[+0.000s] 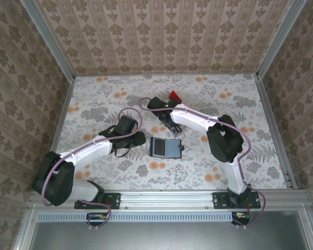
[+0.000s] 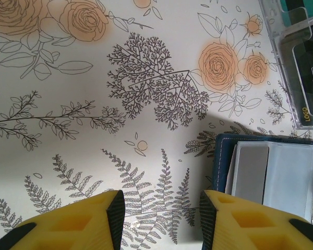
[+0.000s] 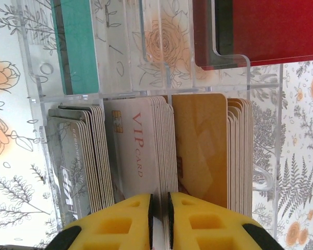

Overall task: Put the credit cards into the card holder
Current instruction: Pick up the credit card from the storage box.

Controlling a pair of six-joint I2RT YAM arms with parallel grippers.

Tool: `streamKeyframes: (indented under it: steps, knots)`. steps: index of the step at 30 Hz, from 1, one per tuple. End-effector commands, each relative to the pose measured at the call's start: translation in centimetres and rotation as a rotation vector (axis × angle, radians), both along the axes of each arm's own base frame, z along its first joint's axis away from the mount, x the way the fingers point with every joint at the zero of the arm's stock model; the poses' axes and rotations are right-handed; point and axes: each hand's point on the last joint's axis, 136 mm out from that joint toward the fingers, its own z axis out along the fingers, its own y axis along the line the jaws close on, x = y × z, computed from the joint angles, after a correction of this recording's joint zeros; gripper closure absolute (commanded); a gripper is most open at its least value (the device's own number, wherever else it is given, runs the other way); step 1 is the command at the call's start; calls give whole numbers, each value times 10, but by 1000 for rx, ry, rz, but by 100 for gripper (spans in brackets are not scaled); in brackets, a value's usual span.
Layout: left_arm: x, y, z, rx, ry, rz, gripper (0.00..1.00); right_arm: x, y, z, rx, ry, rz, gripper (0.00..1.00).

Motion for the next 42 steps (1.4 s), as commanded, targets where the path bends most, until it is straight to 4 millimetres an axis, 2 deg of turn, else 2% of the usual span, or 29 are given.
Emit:
streamKeyframes:
  steps: [1,18,27,31,38,42]
  knots:
    - [-3,3,-2,3,9,-4,55,-2,-14,12,-48,-26,0,84]
    - [-3,1,-2,-2,9,-8,55,-1,-22,25,-42,-47,0,91]
    - [-1,-2,-1,-6,10,-16,55,-3,-18,36,10,-45,2,96]
    - [0,-3,1,-12,9,-17,55,-8,-12,39,72,-22,0,99]
    - [3,-7,4,-23,8,-23,55,-21,2,35,264,77,-26,100]
    - [5,-10,3,-26,13,-30,55,-22,4,29,313,117,-48,100]
